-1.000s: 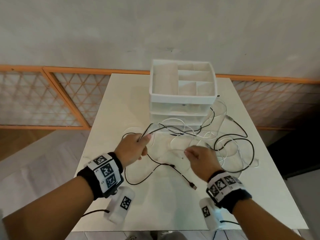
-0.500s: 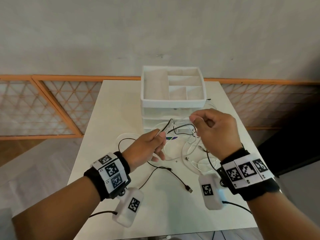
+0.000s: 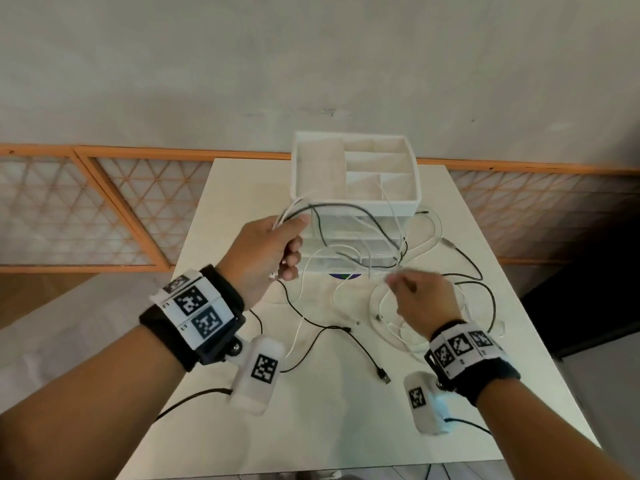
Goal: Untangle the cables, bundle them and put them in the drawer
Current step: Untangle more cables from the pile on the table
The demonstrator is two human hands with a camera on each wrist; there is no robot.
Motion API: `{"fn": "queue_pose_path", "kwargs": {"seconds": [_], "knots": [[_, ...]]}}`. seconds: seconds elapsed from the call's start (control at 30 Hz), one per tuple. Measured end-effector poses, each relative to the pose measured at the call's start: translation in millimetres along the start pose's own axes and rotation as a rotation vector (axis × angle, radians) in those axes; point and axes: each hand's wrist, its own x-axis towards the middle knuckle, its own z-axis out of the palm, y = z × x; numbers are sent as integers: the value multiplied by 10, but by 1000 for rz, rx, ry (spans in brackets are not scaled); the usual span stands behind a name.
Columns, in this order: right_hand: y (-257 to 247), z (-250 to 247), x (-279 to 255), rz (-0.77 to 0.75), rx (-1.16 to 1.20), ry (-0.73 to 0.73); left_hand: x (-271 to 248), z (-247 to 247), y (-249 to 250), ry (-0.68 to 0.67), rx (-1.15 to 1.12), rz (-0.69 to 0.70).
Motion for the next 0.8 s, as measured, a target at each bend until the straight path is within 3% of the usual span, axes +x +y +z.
{"fn": "queue_pose_path", "kwargs": {"seconds": [0.1, 0.17, 0.27, 0.37, 0.43, 0.6, 0.7, 0.8], "knots": [[-545, -325, 17, -252, 260, 182, 9, 122, -165, 29, 93, -66], [-890, -517, -12, -371, 422, 183, 14, 245, -235, -22, 135, -31], [-1248, -723, -36, -465, 633, 112, 35, 397, -313, -166, 146, -22], [-1309, -912, 74, -514, 670, 218, 47, 404, -486, -227, 276, -73], [-1166, -1045, 215, -480, 560, 303, 50, 290, -610, -159, 348, -92], [-531, -1204, 544, -230, 235, 411, 136, -148, -641, 15, 344, -197], [-349, -1197, 674, -119, 87, 335, 114, -232, -538, 4, 353, -228], [-314, -1190, 808, -33, 83, 296, 66, -211, -453, -78, 380, -258]]}}
